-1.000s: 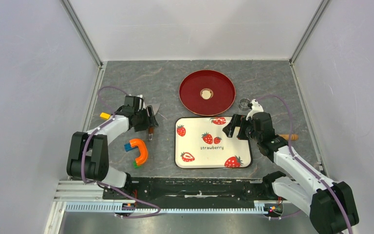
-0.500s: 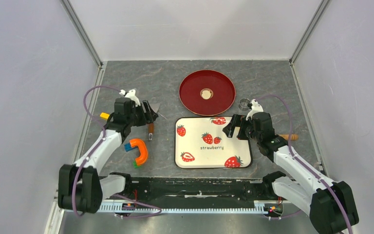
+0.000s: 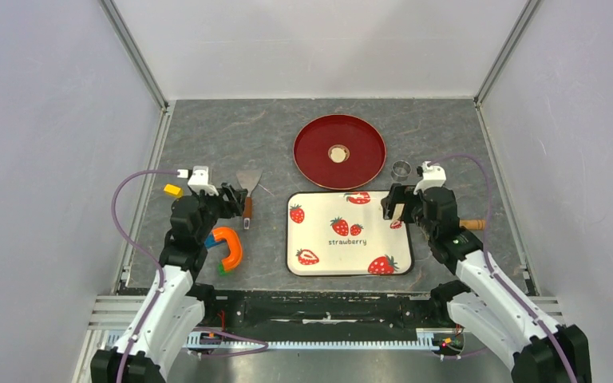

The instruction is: Roll out the dumpling wrappers from the dough

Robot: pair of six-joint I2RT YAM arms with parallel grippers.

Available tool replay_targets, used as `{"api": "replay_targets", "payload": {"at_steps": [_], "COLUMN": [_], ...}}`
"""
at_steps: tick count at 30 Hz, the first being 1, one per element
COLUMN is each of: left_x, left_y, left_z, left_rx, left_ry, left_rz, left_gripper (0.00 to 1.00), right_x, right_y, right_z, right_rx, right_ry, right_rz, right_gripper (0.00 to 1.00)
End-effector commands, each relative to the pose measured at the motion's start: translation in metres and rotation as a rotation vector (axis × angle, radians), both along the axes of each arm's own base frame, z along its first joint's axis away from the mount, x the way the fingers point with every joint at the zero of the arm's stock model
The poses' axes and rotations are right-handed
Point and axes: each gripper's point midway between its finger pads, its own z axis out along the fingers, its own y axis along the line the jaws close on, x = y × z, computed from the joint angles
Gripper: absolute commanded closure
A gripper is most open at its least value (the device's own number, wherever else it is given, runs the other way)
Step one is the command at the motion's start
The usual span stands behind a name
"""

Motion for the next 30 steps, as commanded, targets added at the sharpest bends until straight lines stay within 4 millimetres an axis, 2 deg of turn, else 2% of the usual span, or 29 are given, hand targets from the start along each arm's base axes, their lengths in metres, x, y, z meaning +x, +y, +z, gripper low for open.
{"api": "replay_targets", "payload": {"at_steps": [1,4,7,13,19,23,27,30], "left_x": [0.012,0.018,0.024,0.032,0.051,0.071,0.081,0.085], "left_y": [0.022,0.028,0.042,0.069,0.065,0.060,0.061,0.063], "left_z": [0.008,-0.002,-0.011,-0.033,-0.050,-0.045,-0.061,-0.070], "left_rx": [0.104,0.121,0.161,0.225,0.248,0.278,0.324,0.323], "left_ry": [-0.080,-0.057,-0.060,-0.104,-0.083,-0.125,-0.109,-0.096], "left_rz": [0.087,0.119,0.193,0.334,0.316,0.286,0.270,0.279], "left_gripper": [0.26,0.26,0.25,0.11,0.09,0.11,0.15,0.15], "right_x": [0.017,0.017,0.017,0.012,0.004,0.002,0.001,0.006], "right_y": [-0.031,-0.060,-0.080,-0.109,-0.128,-0.139,-0.141,-0.138], "right_z": [0.021,0.013,0.003,-0.026,-0.048,-0.043,-0.023,-0.017], "right_rx": [-0.145,-0.261,-0.358,-0.467,-0.437,-0.401,-0.404,-0.450], "right_ry": [-0.161,-0.170,-0.191,-0.251,-0.310,-0.371,-0.486,-0.513], "right_rz": [-0.100,-0.208,-0.278,-0.348,-0.405,-0.479,-0.476,-0.431], "right_gripper": [0.02,0.02,0.02,0.02,0.02,0.02,0.02,0.02]}}
